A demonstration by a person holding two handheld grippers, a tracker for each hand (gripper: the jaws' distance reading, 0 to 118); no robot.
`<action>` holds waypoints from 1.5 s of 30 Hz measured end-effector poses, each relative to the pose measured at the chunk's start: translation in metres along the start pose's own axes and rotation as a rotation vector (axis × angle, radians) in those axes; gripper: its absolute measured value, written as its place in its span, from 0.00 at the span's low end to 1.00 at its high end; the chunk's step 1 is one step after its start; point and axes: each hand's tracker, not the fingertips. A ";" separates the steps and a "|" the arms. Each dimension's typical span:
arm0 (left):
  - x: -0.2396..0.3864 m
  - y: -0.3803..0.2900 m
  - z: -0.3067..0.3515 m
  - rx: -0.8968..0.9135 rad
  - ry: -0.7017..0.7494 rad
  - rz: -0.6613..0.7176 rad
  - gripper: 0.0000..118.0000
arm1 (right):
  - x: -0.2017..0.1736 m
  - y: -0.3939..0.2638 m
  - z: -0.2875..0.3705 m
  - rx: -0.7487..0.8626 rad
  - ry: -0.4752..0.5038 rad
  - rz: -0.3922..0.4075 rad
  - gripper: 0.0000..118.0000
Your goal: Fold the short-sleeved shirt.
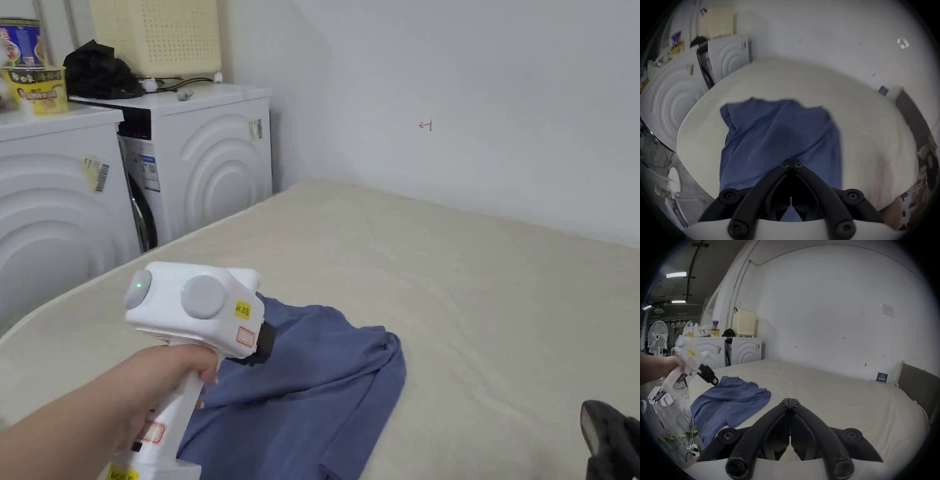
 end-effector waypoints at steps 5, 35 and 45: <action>-0.014 0.019 -0.079 -0.093 0.107 -0.015 0.17 | 0.011 -0.018 0.003 -0.102 -0.013 0.033 0.00; -0.010 0.015 -0.049 0.024 0.012 -0.045 0.01 | 0.055 -0.028 0.010 -0.197 -0.041 -0.098 0.00; 0.045 0.079 0.144 0.328 -0.203 -0.019 0.01 | 0.104 -0.003 0.044 -0.068 -0.182 -0.158 0.00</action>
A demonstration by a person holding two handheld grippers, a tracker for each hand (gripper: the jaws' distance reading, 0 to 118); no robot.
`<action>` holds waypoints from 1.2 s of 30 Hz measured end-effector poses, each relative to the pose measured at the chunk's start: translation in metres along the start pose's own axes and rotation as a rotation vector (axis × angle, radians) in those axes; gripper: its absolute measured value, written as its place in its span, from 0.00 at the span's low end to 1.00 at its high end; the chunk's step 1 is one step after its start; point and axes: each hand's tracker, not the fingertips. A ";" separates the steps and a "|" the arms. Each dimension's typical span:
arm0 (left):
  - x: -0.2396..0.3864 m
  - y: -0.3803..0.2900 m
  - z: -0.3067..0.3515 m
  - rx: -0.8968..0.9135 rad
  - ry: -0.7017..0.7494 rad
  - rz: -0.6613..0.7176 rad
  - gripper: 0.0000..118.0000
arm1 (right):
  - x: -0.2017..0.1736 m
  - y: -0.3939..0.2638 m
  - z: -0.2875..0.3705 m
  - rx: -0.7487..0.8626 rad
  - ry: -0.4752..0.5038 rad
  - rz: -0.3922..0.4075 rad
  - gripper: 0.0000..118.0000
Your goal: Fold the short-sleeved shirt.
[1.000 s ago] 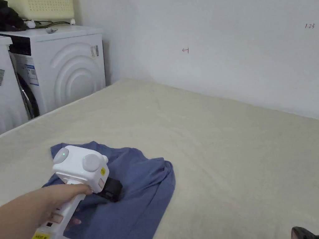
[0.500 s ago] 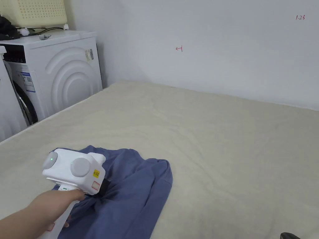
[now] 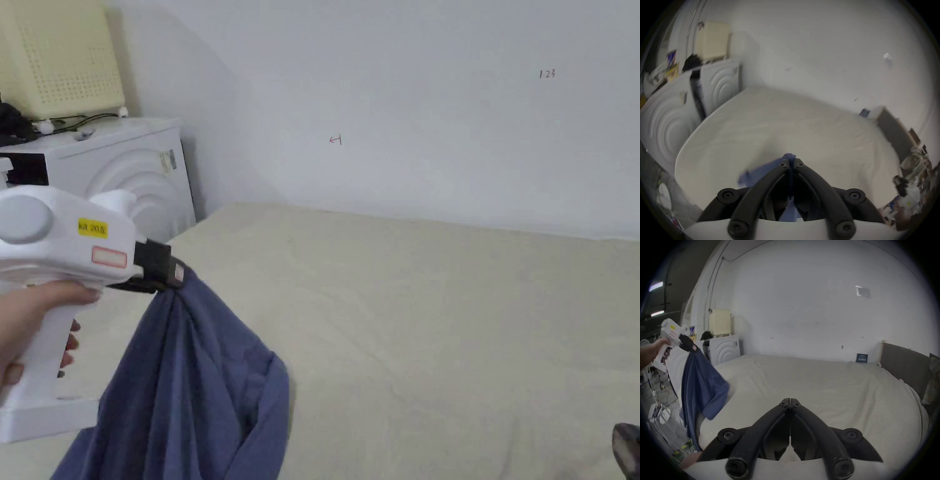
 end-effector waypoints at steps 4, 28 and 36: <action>0.095 0.052 0.047 0.089 -0.098 -0.200 0.01 | 0.027 0.012 0.014 0.029 -0.035 -0.083 0.00; 0.407 -0.203 -0.261 -0.587 -0.505 -0.311 0.05 | 0.139 -0.027 0.100 -0.025 -0.274 -0.201 0.00; 0.391 -0.193 -0.242 -0.469 -0.560 -0.285 0.96 | 0.138 -0.034 0.093 -0.050 -0.278 -0.184 0.00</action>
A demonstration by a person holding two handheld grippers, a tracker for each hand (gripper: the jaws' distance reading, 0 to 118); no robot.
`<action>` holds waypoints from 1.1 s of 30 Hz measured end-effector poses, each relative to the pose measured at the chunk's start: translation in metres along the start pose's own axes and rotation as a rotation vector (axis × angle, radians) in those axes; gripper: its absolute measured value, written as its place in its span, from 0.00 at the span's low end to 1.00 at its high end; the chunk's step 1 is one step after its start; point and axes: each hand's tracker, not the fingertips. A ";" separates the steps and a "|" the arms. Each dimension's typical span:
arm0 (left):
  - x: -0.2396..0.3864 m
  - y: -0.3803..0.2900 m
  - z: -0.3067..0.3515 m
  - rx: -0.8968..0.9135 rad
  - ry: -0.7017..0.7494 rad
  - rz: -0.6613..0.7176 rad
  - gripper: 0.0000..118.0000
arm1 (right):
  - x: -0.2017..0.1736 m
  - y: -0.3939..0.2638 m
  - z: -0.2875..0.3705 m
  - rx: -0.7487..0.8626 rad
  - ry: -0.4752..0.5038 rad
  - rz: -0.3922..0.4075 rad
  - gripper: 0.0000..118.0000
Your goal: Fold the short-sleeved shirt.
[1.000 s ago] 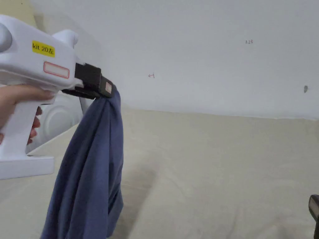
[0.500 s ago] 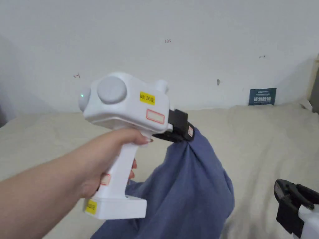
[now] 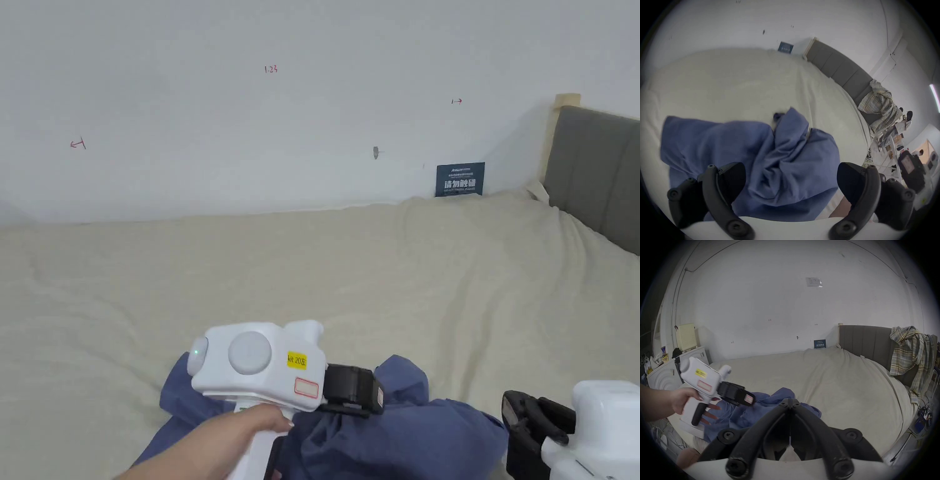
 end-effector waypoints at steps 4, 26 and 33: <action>0.005 0.001 0.086 0.167 0.023 -0.033 0.96 | -0.002 0.006 -0.001 0.014 0.005 -0.015 0.00; -0.003 -0.236 0.214 0.860 0.616 -0.067 0.00 | -0.026 -0.032 0.013 0.254 -0.097 -0.018 0.00; 0.001 -0.195 0.225 0.873 0.592 -0.035 0.00 | -0.032 -0.019 0.019 0.269 -0.080 -0.005 0.00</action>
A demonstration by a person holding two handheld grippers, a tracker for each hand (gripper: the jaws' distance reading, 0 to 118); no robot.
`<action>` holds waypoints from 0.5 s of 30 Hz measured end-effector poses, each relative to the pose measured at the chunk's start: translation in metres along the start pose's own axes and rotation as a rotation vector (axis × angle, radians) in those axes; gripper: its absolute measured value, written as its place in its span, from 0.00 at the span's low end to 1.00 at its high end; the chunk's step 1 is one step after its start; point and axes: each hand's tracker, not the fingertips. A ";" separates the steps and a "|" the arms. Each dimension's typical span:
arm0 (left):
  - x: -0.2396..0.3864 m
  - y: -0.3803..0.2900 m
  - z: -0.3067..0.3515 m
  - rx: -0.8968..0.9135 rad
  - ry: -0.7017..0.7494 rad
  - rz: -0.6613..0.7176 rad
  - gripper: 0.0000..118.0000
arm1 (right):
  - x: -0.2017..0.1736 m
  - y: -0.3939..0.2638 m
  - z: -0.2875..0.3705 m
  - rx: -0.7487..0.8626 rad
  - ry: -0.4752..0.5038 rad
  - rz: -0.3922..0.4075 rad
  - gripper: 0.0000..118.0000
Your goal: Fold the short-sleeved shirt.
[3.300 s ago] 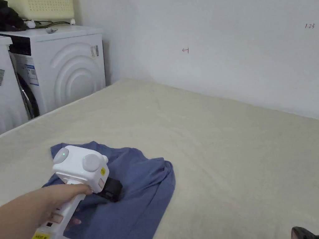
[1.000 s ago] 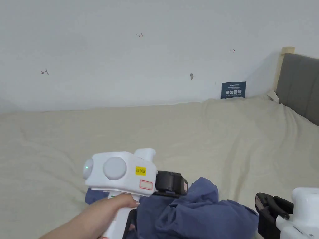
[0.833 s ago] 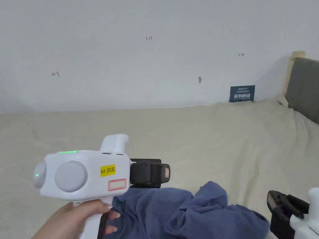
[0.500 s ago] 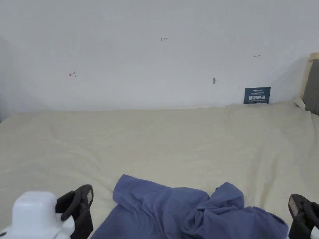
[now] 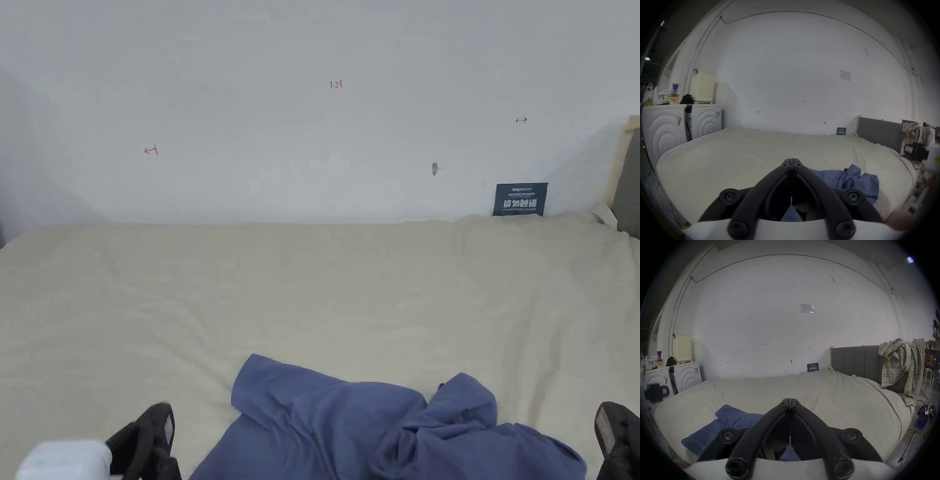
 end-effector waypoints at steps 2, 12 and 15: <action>0.006 0.039 -0.025 -0.015 -0.033 -0.060 0.00 | -0.003 0.012 -0.002 -0.016 0.014 0.020 0.00; 0.000 0.057 -0.328 -0.977 -0.203 0.080 0.00 | -0.007 0.003 -0.046 -0.260 0.215 0.012 0.00; -0.007 0.014 -0.371 -1.041 -0.134 0.103 0.24 | -0.001 -0.009 -0.063 -0.319 0.209 0.012 0.00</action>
